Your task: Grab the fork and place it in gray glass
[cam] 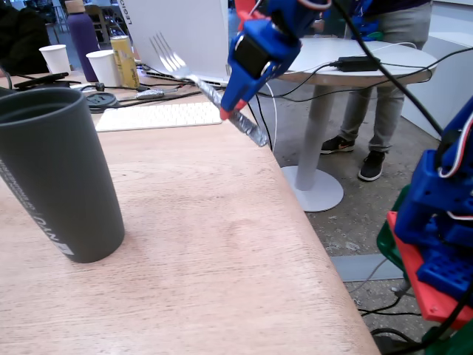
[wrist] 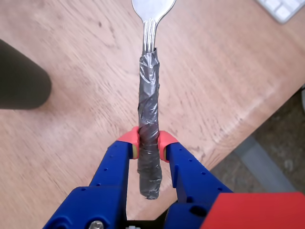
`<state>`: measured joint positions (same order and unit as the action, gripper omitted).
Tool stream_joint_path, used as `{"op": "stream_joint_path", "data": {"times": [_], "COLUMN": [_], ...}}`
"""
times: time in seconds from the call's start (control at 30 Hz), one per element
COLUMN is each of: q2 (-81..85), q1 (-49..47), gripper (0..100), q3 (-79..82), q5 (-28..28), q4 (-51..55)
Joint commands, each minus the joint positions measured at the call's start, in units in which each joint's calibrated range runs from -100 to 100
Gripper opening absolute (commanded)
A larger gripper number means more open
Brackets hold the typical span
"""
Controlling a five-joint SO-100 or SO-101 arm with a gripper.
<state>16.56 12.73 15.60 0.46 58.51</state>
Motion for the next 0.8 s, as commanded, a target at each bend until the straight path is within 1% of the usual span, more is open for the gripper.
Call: {"op": "stream_joint_path", "data": {"times": [0.0, 0.17, 0.27, 0.33, 0.43, 0.47, 0.53, 0.6, 0.77], "q2": [8.4, 9.9, 10.0, 11.6, 14.7, 16.6, 20.5, 23.5, 24.9], "q1": [-0.5, -1.1, -3.9, -4.1, -4.3, -5.1, -11.2, -14.6, -15.1], "gripper": [0, 0, 0, 0, 0, 0, 0, 0, 0], "q3": [-0.7, 0.0, 7.9, 12.5, 25.4, 29.4, 34.8, 37.6, 40.2], "q5": [-1.4, -3.0, -3.1, -3.1, -3.3, -3.9, -4.7, -4.2, -4.4], "q4": [-1.4, -1.6, -2.5, -11.6, -26.7, -30.0, -36.0, -42.1, -53.4]}}
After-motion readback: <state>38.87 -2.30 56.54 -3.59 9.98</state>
